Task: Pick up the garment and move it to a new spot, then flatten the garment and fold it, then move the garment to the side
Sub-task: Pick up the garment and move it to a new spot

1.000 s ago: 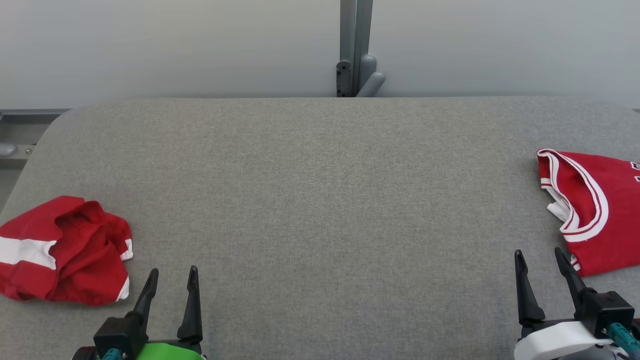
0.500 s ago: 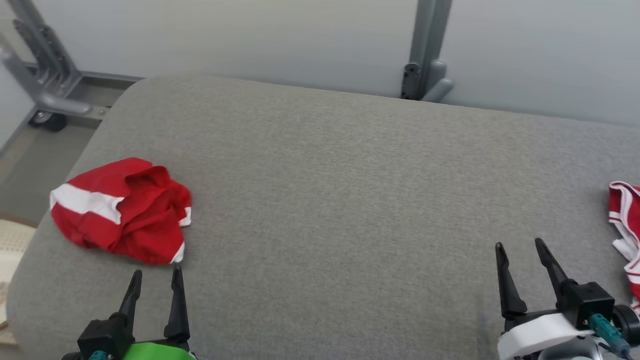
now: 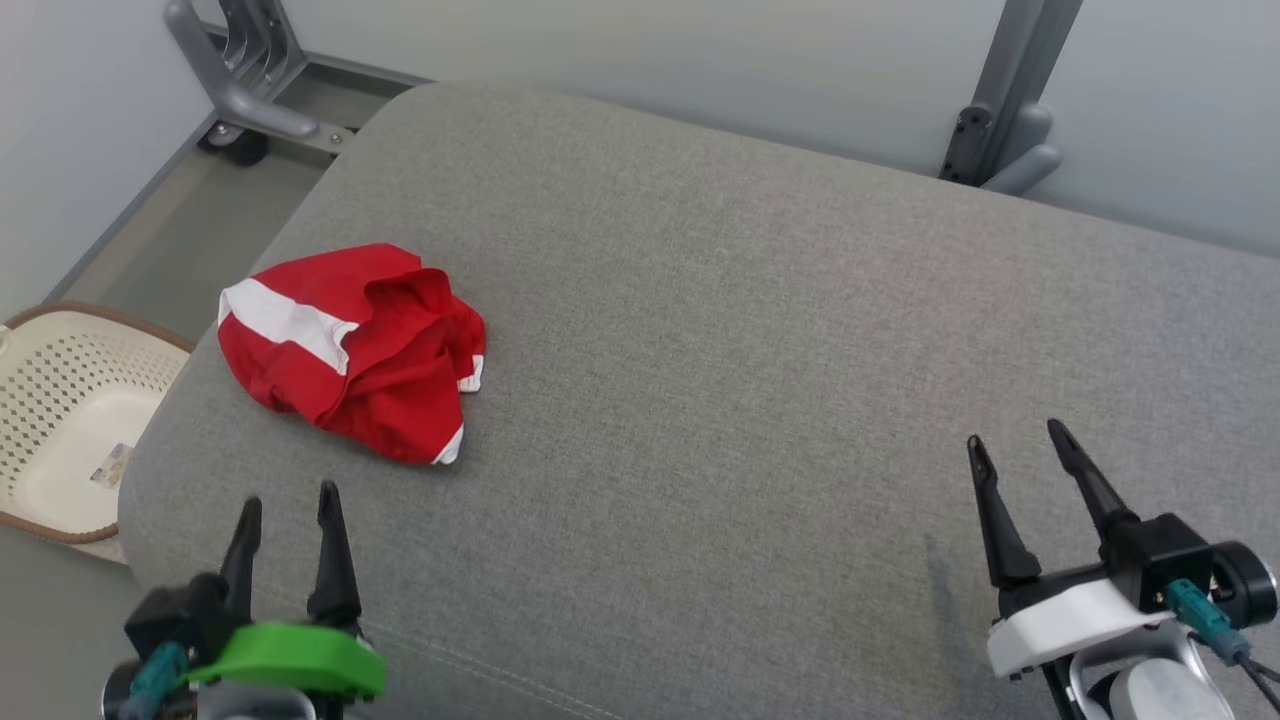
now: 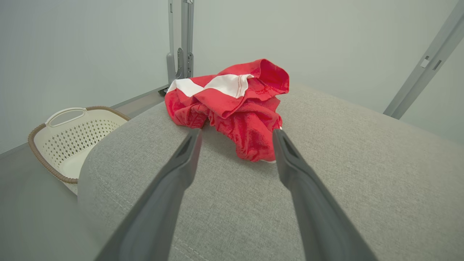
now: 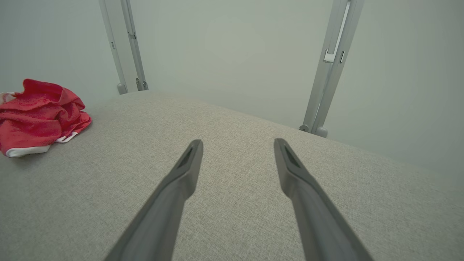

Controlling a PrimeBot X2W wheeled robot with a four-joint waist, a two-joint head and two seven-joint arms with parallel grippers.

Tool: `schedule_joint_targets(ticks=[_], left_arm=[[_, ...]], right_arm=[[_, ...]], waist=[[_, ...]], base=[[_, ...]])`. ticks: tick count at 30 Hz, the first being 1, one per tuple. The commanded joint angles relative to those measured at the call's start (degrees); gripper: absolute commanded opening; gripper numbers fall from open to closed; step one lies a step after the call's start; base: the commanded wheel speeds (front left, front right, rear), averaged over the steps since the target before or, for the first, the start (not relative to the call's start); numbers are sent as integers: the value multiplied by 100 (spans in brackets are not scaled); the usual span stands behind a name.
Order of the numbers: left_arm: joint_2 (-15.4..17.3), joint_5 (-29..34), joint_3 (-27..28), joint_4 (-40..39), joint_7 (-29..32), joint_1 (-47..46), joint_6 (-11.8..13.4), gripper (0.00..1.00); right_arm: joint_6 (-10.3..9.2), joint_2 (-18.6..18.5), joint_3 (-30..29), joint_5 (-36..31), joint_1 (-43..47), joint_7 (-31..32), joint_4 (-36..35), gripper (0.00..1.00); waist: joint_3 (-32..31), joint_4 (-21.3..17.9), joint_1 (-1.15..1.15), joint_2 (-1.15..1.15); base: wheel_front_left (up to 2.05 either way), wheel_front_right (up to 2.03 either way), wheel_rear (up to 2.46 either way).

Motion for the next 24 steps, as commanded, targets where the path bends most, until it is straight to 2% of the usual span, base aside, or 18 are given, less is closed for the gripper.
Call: schedule_joint_targets(ticks=[1,7,11,19,20,21,22,24], left_arm=[[13,-66,33,140,0,-440,-46,100],[189,-224,-30,1129,61,-1918,-176,100],[540,-282,-93,2102,382,-2868,-209,100],[785,-701,127,3984,657,-4026,-234,98],[819,-750,133,4156,673,-4075,-241,37],[846,-800,138,4319,689,-4096,-239,4],[877,-803,109,4465,705,-4086,-242,0],[906,-803,66,4588,710,-4071,-240,0]], right_arm=[[-9,-132,-6,-55,-181,-15,-55,100],[-9,-477,-2,-76,-567,-15,-153,100],[-9,-590,34,-75,-787,-15,-200,100],[-9,-570,14,-17,-1122,-16,-234,100],[-9,-546,9,-11,-1147,-16,-230,100],[-9,-521,6,-3,-1154,-16,-219,100],[-9,-498,9,-2,-1152,-16,-202,100],[-9,-476,10,0,-1158,-16,-187,100]], waist=[[633,-174,0,63],[1571,-445,0,63],[2069,-652,0,63],[2482,-1042,0,63],[2478,-1085,0,63],[2462,-1124,0,63],[2437,-1164,0,63],[2405,-1200,0,63]], base=[[0,0,0],[0,0,0],[0,0,0],[0,0,0],[0,0,0],[0,0,0],[0,0,0],[0,0,0]])
